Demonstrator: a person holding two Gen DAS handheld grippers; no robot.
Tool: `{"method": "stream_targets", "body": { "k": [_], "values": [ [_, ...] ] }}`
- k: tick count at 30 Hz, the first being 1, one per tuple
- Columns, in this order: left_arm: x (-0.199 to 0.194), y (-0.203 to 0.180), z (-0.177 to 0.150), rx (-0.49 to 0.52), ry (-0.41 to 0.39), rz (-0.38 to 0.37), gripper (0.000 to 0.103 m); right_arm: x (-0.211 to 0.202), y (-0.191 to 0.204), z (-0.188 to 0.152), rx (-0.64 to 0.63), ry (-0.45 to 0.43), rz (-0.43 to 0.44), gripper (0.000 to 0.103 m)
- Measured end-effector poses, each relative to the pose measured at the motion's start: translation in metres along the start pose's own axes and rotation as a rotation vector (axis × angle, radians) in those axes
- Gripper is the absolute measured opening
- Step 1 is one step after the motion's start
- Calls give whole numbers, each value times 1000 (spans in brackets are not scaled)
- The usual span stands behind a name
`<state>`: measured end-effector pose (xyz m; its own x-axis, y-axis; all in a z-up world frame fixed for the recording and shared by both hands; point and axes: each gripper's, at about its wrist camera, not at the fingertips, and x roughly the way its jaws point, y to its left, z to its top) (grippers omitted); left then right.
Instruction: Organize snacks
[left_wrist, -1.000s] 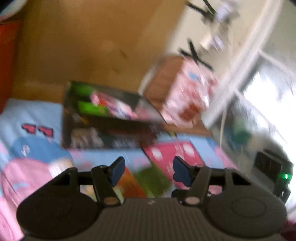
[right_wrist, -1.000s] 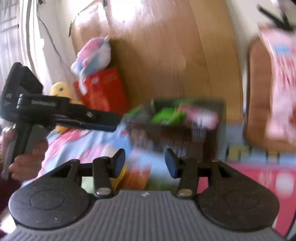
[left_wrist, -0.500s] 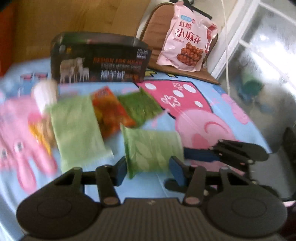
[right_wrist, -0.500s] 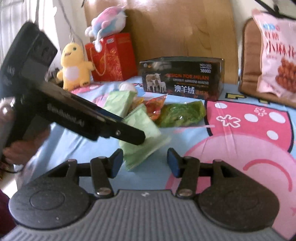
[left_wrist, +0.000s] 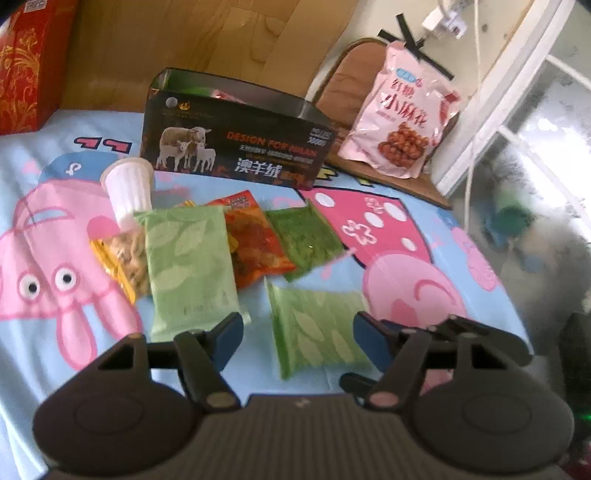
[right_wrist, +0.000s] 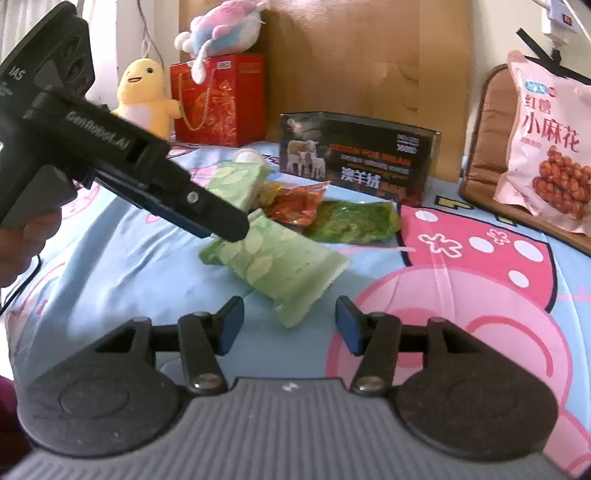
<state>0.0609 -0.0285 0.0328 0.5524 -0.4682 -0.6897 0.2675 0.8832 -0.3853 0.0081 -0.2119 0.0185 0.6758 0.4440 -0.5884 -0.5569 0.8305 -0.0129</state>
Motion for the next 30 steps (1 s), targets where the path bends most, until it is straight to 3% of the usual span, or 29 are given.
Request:
{"method": "stream_targets", "body": {
  "k": [6, 26, 28, 30],
  "values": [
    [9, -10, -8, 38, 5, 80, 62, 8, 1, 3, 22, -9, -3, 60],
    [-21, -6, -42, 73, -40, 135, 66, -29, 7, -17, 264, -11, -32, 61],
    [-23, -4, -44, 77, -46, 145, 66, -28, 8, -16, 264, -12, -40, 63],
    [-25, -2, -45, 77, -50, 152, 66, -26, 8, -14, 266, -12, -51, 72]
  ]
}}
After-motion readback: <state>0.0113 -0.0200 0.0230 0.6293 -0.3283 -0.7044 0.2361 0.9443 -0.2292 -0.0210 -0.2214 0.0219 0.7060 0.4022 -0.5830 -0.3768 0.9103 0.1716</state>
